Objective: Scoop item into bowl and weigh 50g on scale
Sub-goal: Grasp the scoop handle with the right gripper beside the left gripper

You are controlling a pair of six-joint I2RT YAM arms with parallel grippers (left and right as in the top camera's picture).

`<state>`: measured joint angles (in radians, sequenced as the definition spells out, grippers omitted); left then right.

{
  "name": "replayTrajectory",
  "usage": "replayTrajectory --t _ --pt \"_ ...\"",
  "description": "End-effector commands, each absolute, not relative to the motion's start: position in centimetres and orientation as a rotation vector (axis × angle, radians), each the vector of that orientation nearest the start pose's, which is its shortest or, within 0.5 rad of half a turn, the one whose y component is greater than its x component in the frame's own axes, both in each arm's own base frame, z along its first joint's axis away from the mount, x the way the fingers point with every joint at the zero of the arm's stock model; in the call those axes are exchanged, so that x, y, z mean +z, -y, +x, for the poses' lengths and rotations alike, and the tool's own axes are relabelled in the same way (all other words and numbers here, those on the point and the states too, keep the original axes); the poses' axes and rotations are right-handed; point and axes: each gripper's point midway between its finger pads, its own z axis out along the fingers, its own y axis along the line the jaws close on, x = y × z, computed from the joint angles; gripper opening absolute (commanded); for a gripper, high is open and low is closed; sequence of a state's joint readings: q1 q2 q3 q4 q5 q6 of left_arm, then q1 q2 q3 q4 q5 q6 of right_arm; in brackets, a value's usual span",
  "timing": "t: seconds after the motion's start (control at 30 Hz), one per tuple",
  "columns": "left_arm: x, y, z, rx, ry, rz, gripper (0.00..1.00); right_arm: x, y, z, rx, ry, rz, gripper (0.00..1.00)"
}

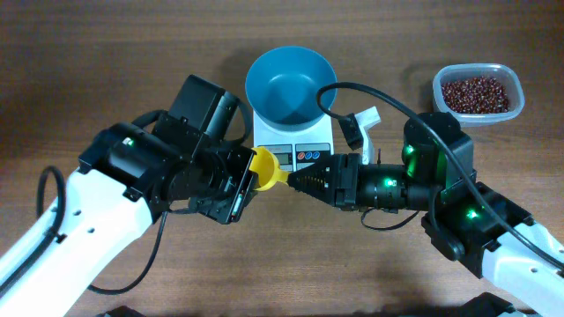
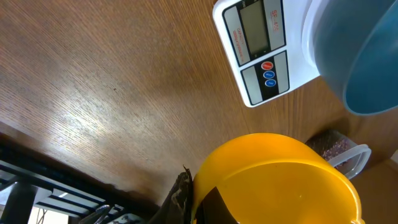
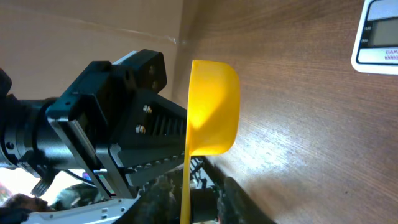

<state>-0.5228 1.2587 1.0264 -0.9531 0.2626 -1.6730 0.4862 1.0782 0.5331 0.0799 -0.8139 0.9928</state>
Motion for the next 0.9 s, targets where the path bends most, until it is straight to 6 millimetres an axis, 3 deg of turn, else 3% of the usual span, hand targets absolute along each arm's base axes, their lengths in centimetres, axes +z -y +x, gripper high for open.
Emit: replayTrajectory --t 0.0,0.23,0.5,0.87 --pt "14.3 18.5 21.7 -0.727 -2.675 -1.629 0.00 19.0 -25.7 21.1 1.685 -2.339 -0.053 0.24" --pt "14.2 18.7 21.1 -0.708 -2.697 -1.611 0.00 19.0 -25.7 21.1 1.686 -2.339 -0.053 0.14" --pt "13.9 17.9 21.5 -0.653 -2.612 -1.712 0.00 19.0 -25.8 21.0 1.690 -2.340 -0.056 0.19" --pt "13.8 17.5 21.7 -0.630 -2.589 -1.720 0.00 19.1 -25.8 20.8 1.721 -2.358 -0.024 0.15"
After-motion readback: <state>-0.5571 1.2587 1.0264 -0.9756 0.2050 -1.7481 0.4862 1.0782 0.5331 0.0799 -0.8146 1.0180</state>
